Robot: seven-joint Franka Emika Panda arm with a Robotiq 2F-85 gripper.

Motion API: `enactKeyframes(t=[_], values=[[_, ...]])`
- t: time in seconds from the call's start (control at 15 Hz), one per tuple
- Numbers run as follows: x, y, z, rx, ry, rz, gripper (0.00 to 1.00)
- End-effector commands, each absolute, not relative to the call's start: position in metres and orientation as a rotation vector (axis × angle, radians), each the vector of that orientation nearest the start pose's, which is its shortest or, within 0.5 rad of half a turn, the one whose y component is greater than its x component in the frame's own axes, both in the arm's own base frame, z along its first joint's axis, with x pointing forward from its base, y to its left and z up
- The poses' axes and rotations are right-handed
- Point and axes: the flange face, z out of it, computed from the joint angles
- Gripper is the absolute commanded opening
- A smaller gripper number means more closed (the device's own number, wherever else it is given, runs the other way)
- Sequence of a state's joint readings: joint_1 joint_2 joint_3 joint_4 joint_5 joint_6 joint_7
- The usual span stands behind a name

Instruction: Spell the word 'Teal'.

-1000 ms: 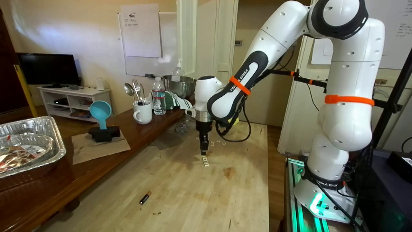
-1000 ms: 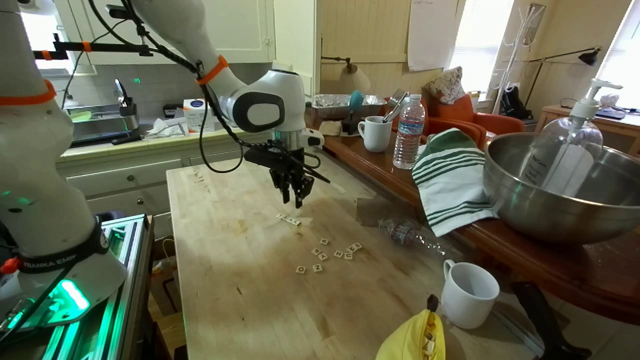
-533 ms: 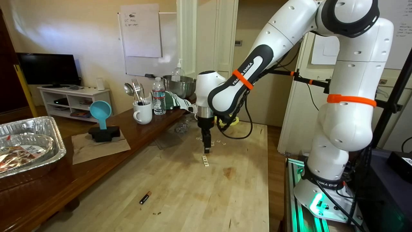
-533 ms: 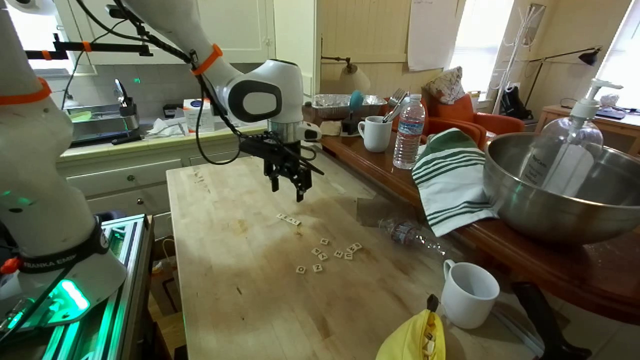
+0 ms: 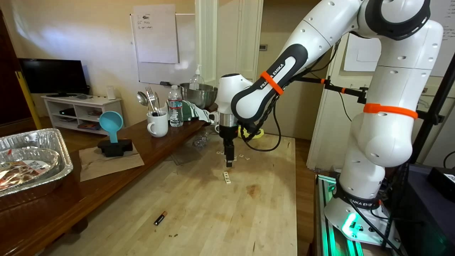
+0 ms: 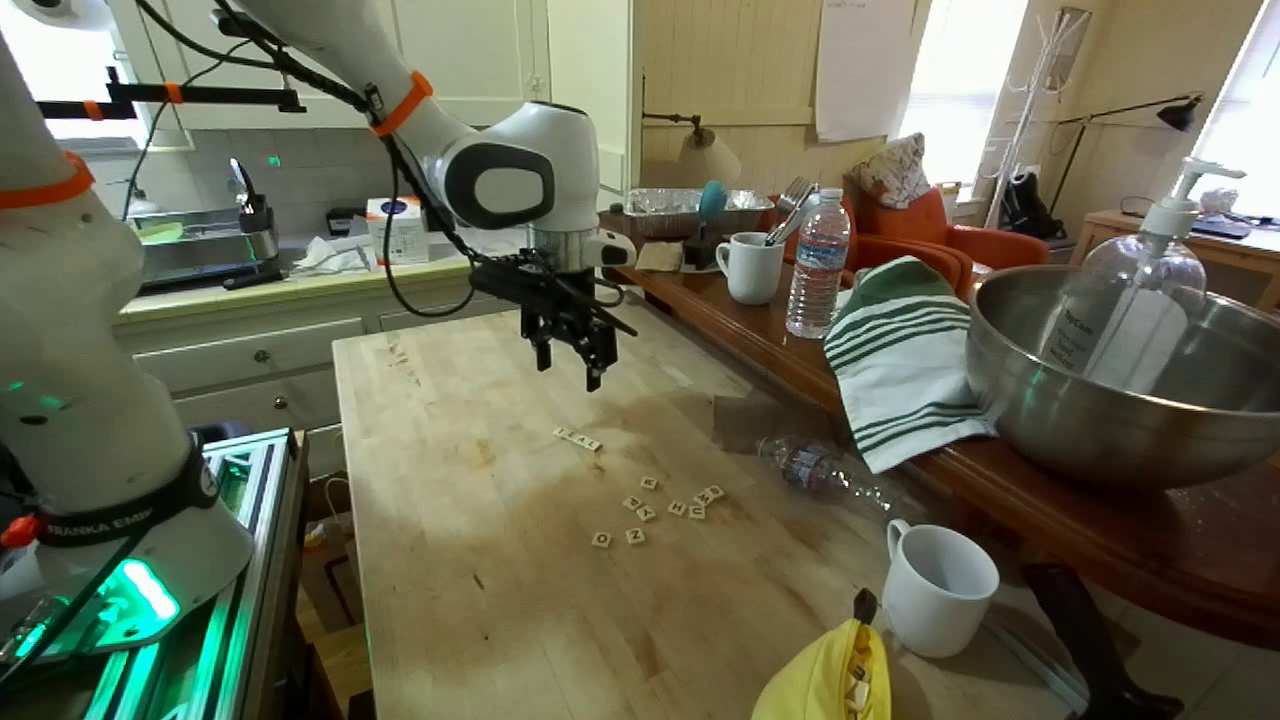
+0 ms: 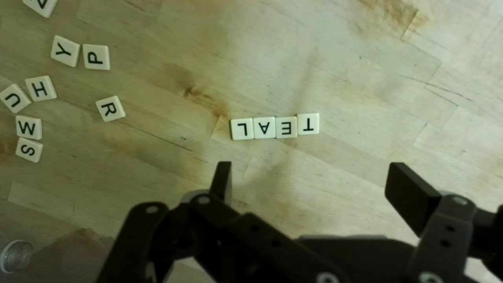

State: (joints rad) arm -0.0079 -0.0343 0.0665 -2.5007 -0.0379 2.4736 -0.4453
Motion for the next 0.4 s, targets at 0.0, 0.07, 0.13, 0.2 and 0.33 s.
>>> enactKeyframes(t=[0.0, 0.07, 0.13, 0.2, 0.33], values=[[0.4639, 0.0275, 0.2992, -3.056, -0.834, -0.006, 1.0], [0.4636, 0.0276, 0.3006, -3.057, -0.832, -0.01, 1.0], [0.463, 0.0277, 0.3016, -3.057, -0.832, -0.013, 1.0], [0.4623, 0.0278, 0.3019, -3.057, -0.832, -0.013, 1.0], [0.4608, 0.028, 0.3015, -3.056, -0.832, -0.011, 1.0]])
